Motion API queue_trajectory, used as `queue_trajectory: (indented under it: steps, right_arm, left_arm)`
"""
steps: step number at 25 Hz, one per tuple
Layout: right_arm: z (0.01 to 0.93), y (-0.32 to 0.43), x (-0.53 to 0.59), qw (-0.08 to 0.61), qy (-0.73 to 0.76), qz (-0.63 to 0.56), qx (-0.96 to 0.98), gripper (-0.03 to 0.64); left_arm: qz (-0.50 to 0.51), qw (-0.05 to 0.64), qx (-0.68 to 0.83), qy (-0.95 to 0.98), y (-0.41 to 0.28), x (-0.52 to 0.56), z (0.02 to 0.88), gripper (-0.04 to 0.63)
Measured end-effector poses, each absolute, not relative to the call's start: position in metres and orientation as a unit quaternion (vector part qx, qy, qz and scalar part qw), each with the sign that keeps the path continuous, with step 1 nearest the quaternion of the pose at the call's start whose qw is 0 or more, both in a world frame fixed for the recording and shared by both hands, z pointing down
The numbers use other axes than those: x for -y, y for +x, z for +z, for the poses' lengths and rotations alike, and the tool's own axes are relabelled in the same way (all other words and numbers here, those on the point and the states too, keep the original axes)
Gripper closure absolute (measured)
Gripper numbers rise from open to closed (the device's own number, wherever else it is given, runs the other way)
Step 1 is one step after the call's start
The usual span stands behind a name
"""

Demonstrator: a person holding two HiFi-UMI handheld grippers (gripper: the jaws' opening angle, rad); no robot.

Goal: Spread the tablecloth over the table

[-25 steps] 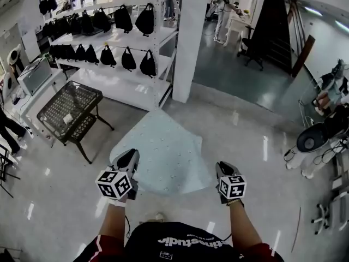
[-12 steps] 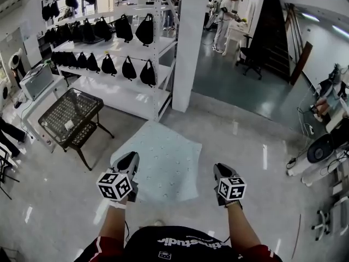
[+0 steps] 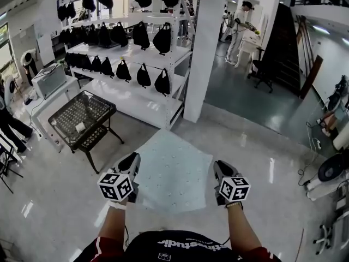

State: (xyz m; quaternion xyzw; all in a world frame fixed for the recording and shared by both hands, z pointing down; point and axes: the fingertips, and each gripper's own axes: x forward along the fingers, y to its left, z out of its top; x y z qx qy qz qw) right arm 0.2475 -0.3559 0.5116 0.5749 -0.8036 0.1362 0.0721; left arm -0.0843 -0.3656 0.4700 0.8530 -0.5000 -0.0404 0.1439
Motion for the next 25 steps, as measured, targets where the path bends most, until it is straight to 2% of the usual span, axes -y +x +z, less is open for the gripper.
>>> queue_trajectory:
  steps: [13,25]
  right_arm:
    - [0.447,0.180,0.377,-0.004,0.531,0.123,0.838,0.541]
    - [0.385,0.163,0.359,-0.029,0.524,0.060,0.849,0.557]
  left_arm:
    - [-0.054,0.117,0.481,0.867,-0.082,0.393,0.432,0.545]
    - [-0.071,0.071,0.475,0.874,-0.067,0.368,0.400,0.545]
